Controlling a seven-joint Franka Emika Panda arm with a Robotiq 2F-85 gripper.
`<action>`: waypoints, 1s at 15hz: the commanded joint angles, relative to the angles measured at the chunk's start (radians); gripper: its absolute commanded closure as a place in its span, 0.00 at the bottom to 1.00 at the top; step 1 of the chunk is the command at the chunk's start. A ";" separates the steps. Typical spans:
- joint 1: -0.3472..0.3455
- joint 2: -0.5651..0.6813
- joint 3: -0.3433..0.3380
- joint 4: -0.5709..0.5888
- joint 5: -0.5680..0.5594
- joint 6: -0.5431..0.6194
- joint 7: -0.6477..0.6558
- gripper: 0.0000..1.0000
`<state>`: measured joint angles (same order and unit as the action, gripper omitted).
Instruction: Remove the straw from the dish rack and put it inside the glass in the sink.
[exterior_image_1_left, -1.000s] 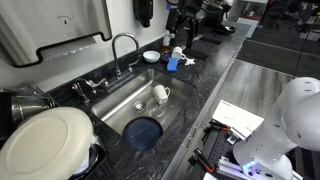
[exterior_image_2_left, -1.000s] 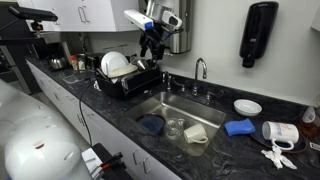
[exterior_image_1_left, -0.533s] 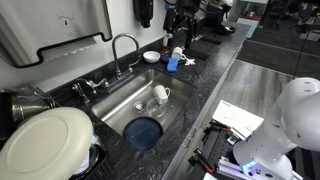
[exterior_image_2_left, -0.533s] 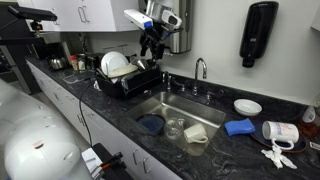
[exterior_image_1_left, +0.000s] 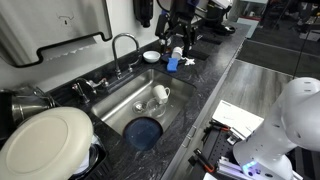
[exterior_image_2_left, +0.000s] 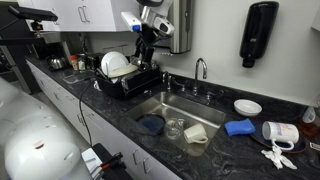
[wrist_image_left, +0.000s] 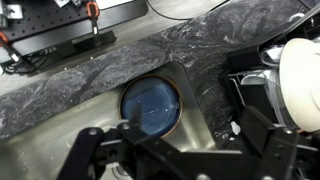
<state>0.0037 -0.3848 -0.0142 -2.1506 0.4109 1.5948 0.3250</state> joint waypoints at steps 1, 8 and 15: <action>-0.011 0.018 0.048 -0.032 0.120 0.015 0.176 0.00; 0.021 0.058 0.180 -0.081 0.215 0.250 0.552 0.00; 0.125 0.123 0.213 -0.089 0.468 0.373 0.573 0.00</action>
<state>0.1004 -0.2908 0.1978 -2.2343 0.7735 1.9304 0.9155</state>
